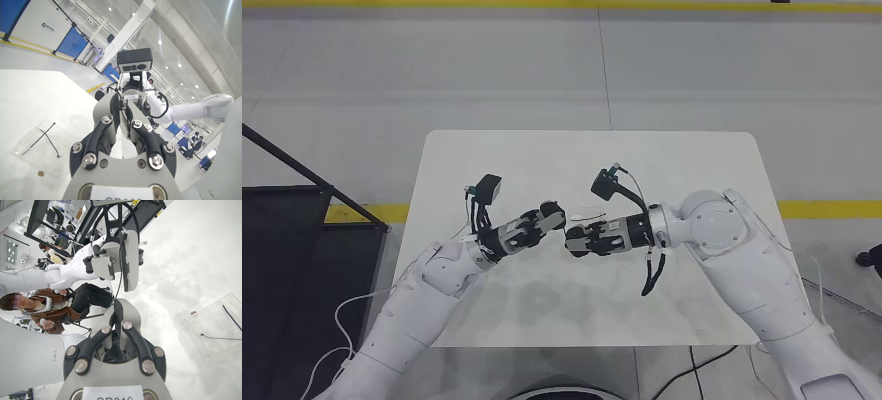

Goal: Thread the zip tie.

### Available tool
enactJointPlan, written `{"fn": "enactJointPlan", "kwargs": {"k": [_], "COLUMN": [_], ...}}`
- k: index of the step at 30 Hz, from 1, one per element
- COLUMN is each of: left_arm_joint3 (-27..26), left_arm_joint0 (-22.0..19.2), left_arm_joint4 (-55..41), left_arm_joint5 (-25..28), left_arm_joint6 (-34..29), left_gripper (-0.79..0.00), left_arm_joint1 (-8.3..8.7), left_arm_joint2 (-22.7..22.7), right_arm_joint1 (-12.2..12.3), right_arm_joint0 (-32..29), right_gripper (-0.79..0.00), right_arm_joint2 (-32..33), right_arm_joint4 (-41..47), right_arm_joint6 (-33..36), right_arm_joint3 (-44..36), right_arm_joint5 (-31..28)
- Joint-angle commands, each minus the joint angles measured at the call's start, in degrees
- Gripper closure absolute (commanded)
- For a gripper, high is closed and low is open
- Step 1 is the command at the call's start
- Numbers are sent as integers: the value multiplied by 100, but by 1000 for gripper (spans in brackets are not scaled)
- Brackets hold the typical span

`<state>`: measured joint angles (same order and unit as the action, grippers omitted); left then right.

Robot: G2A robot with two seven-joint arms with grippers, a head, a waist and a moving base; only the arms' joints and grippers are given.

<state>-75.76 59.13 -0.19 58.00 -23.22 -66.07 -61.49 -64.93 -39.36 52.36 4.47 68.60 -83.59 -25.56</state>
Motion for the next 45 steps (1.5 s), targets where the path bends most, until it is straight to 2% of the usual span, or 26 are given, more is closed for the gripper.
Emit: {"fn": "enactJointPlan", "kwargs": {"k": [1, 4, 8, 13, 24, 25, 26, 27, 28, 34, 40, 45], "left_arm_joint3": [4, 2, 3, 11, 16, 16, 14, 13, 11, -33, -141, -154], "left_arm_joint0": [-3, -6, -9, -12, -11, -11, -11, -10, -6, 98, 324, 444], "left_arm_joint4": [-10, -16, -5, -10, -20, -19, -7, 11, 30, 471, 794, 1111], "left_arm_joint5": [0, 0, 0, 0, 0, 0, 0, 0, 0, 0, 0, 0], "left_arm_joint6": [9, -2, -17, -39, -36, -28, -20, 2, 30, 402, 690, 750], "left_gripper": [-191, -163, -71, 0, 0, 0, 0, 0, 0, 0, 0, 0], "left_arm_joint1": [-4, -7, -10, -14, -23, -24, -24, -24, -22, 10, 66, 103], "left_arm_joint2": [1, 7, 9, 15, 9, 5, -4, -24, -49, -414, -774, -916], "right_arm_joint1": [1, 4, 8, 14, 18, 17, 16, 17, 20, 136, 267, 241], "right_arm_joint0": [4, 9, 8, 7, 16, 18, 21, 22, 21, -267, -618, -422], "right_gripper": [0, 0, 0, 0, 0, -345, -477, -736, -785, -785, -785, -785], "right_arm_joint2": [-5, -13, -18, -22, -51, -57, -60, -58, -35, 339, 724, 634], "right_arm_joint4": [3, 1, 2, -4, -7, -6, -3, -4, -32, -364, -1040, -1383], "right_arm_joint6": [-1, 7, 1, -12, -47, -51, -55, -68, -129, -479, -865, -997], "right_arm_joint3": [4, 4, -3, -14, -13, -11, -7, -2, 12, -101, -304, -27], "right_arm_joint5": [-2, 0, 2, 20, 55, 62, 73, 87, 117, 430, 1635, 2459]}}
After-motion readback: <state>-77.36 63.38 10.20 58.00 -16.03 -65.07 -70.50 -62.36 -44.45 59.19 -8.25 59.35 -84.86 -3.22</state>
